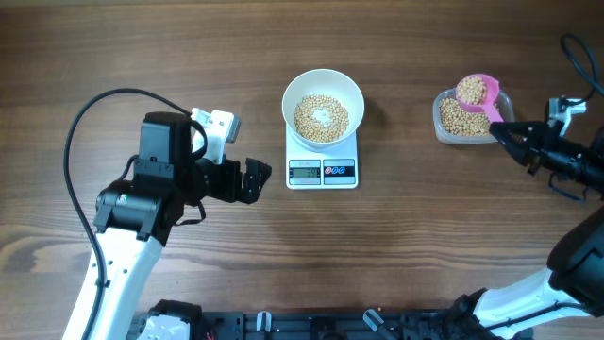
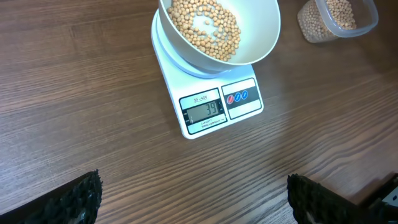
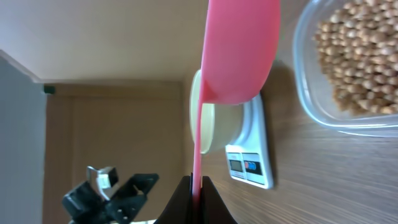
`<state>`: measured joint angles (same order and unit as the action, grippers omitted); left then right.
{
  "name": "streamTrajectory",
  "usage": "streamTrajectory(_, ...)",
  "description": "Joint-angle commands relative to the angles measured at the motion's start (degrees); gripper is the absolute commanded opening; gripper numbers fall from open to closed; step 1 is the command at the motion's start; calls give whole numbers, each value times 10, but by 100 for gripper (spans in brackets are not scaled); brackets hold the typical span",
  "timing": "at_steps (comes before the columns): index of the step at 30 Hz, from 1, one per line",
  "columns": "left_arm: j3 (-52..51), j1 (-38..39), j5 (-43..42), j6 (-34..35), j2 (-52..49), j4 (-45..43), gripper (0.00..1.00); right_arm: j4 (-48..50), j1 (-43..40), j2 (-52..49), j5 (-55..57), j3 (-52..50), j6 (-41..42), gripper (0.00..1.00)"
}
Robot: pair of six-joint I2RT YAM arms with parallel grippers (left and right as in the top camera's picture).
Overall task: Scoop item into bowl and weigh 150g on scale
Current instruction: 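Carry the filled scoop left over the bowl on the scale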
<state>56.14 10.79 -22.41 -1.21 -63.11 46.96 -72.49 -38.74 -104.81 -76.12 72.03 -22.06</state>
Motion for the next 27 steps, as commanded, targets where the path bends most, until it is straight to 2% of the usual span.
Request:
streamTrajectory(1, 1, -3, -7, 0, -3, 0, 100, -16, 8, -7, -50, -4, -17, 4)
streamTrajectory(6, 1, -3, -7, 0, -3, 0, 100, -38, 47, -5, -50, -4, -17, 4)
streamTrajectory(15, 1, -3, -7, 0, -3, 0, 100, -29, 169, 11, -89, 10, 21, 4)
streamTrajectory(21, 1, -3, -7, 0, -3, 0, 100, 54, 240, 12, -88, 32, 150, 4)
streamTrajectory(25, 1, -3, -7, 0, -3, 0, 100, 179, 300, 18, -33, 35, 301, 4)
streamTrajectory(27, 1, -3, -7, 0, -3, 0, 100, 228, 323, 24, -15, 35, 344, 4)
